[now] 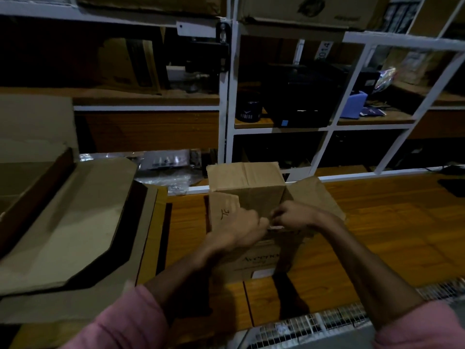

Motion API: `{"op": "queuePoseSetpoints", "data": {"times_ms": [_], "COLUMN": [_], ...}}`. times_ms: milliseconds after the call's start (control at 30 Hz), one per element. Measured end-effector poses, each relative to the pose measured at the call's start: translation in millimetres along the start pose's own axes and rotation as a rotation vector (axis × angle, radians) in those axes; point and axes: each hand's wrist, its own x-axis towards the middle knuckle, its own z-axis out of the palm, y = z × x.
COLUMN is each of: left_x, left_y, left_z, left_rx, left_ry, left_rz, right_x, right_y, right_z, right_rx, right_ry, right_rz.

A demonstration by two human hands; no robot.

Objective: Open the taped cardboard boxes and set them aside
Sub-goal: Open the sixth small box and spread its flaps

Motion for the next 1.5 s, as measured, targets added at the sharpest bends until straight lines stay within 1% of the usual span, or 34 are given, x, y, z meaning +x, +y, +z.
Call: {"op": "queuePoseSetpoints", "data": {"times_ms": [67,167,300,367,467,533,600,700,767,800,833,933,1000,1067,1100,1167,1200,1233,1367,1433,1500], "left_x": [-7.2,-14.2,-11.0,-6.9,-3.9,-3.8,-4.2,-2.0,9.3,18.2,26.8,46.1,43.3,34.6,29.1,21.7,19.4,17.3,12.6,12.4,12.8], "left_y": [-2.0,-5.9,-26.8,-38.4,-49.0,-47.2,-40.8,-26.3,-17.1,-15.0,-13.3,-18.1,-18.5,-9.1,-3.3,4.6,4.5,1.6,-31.9,-59.4,-84.1], "left_z": [15.1,36.8,66.0,75.6,80.8,81.2,80.5,72.8,68.4,66.5,63.3,57.0,53.0,47.1,43.4,35.7,31.0,24.8,10.8,13.1,17.7], "left_rx": [0.026,0.143,0.278,0.314,0.360,0.388,0.364,0.179,0.061,0.049,0.095,0.379,0.514,0.756,0.882,1.032,1.046,1.027,0.907,0.723,0.356], "left_ry": [-0.042,0.003,0.045,0.065,0.095,0.111,0.140,0.165,0.094,0.046,-0.002,-0.111,-0.109,-0.030,0.021,0.110,0.150,0.176,0.164,0.186,0.220], "left_rz": [0.021,0.032,0.071,0.062,0.072,0.071,0.082,0.167,0.199,0.196,0.172,0.112,0.130,0.175,0.162,0.068,0.013,-0.031,-0.248,-0.321,-0.358], "right_x": [-3.0,-6.4,-5.2,-7.1,-2.3,-1.2,-3.3,-1.1,0.9,1.8,1.2,-1.9,-1.7,-1.1,-0.2,1.4,1.1,1.7,0.7,-0.2,0.4], "right_y": [2.2,10.9,23.6,24.9,31.4,31.5,26.8,24.0,25.0,26.5,27.6,31.6,32.4,30.0,29.2,30.1,30.9,32.2,34.0,35.1,34.2], "right_z": [12.0,34.0,58.9,67.5,84.8,95.0,100.7,103.3,102.9,104.2,104.9,105.5,106.1,106.6,106.9,107.7,107.5,107.6,110.1,113.1,115.0], "right_rx": [-0.031,0.026,0.069,-0.002,-0.156,-0.181,-0.190,-0.180,-0.187,-0.203,-0.209,-0.190,-0.188,-0.197,-0.198,-0.190,-0.186,-0.188,-0.177,-0.151,-0.162], "right_ry": [-0.076,-0.122,-0.033,0.001,0.137,0.226,0.294,0.349,0.331,0.315,0.316,0.336,0.342,0.360,0.377,0.407,0.418,0.424,0.460,0.498,0.500], "right_rz": [0.016,0.028,-0.002,-0.001,-0.026,-0.024,-0.033,-0.011,0.013,0.023,0.028,0.014,0.010,0.020,0.012,-0.013,-0.027,-0.040,-0.090,-0.111,-0.119]}}
